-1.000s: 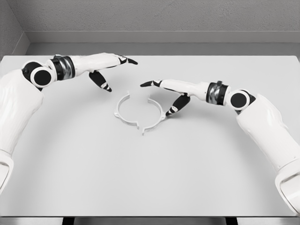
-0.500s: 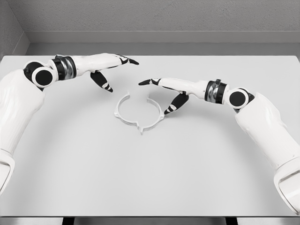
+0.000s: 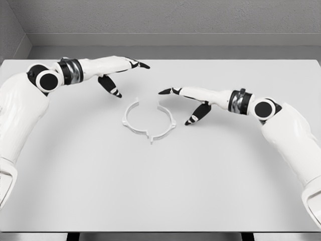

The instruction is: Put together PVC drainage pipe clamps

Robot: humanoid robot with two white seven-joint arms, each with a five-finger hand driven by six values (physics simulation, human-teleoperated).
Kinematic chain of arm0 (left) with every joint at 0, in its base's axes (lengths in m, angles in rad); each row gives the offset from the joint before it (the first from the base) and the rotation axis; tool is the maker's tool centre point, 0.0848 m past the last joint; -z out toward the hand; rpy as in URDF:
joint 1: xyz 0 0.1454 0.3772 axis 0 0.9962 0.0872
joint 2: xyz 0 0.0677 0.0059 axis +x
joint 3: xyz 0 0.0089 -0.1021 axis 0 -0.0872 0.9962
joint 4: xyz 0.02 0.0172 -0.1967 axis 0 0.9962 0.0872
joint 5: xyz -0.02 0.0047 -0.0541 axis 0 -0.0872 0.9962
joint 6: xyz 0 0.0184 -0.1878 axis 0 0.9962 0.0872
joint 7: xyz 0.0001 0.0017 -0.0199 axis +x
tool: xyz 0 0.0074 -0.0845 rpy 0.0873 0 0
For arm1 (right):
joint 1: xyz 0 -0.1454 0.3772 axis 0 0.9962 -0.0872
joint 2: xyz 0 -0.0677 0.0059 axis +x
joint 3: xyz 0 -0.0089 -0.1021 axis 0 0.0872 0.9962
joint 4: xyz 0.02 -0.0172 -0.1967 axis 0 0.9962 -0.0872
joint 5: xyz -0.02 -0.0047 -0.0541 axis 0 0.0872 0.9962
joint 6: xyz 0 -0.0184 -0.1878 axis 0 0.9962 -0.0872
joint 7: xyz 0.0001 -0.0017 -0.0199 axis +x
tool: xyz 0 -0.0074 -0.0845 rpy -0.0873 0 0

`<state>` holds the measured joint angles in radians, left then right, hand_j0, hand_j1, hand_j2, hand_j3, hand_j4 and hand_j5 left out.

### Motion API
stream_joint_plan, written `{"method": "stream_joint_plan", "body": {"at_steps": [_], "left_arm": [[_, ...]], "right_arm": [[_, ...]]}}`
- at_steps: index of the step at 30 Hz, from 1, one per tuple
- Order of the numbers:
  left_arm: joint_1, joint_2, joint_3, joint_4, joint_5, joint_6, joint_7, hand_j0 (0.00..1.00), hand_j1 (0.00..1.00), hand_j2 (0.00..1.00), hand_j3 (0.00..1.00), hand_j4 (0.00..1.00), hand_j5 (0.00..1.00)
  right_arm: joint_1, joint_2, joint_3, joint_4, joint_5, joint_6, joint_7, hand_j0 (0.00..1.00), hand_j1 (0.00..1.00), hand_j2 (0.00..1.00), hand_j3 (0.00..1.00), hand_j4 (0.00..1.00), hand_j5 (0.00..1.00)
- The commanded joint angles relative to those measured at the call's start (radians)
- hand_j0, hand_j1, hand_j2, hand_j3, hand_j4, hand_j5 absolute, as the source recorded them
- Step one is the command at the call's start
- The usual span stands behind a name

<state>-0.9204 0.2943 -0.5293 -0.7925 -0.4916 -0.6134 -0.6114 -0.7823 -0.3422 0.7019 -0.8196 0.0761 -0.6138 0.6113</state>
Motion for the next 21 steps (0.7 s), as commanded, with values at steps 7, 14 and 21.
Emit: {"method": "stream_joint_plan", "body": {"at_steps": [7,14,21], "left_arm": [[-0.025,-0.083,-0.001,0.078,-0.139,0.002,0.000,1.00,1.00,1.00,1.00,1.00,1.00],[-0.052,-0.129,-0.008,0.061,-0.192,0.002,0.000,1.00,1.00,1.00,1.00,1.00,1.00],[-0.058,-0.141,-0.015,0.045,-0.314,0.002,0.000,1.00,1.00,1.00,1.00,1.00,1.00]], "right_arm": [[0.061,-0.113,-0.071,-0.073,-0.018,0.003,0.000,1.00,1.00,1.00,1.00,1.00,1.00],[0.068,-0.113,-0.070,-0.113,-0.019,0.003,0.000,1.00,1.00,1.00,1.00,1.00,1.00],[0.068,-0.118,-0.081,-0.107,-0.019,0.003,0.000,1.00,1.00,1.00,1.00,1.00,1.00]]}}
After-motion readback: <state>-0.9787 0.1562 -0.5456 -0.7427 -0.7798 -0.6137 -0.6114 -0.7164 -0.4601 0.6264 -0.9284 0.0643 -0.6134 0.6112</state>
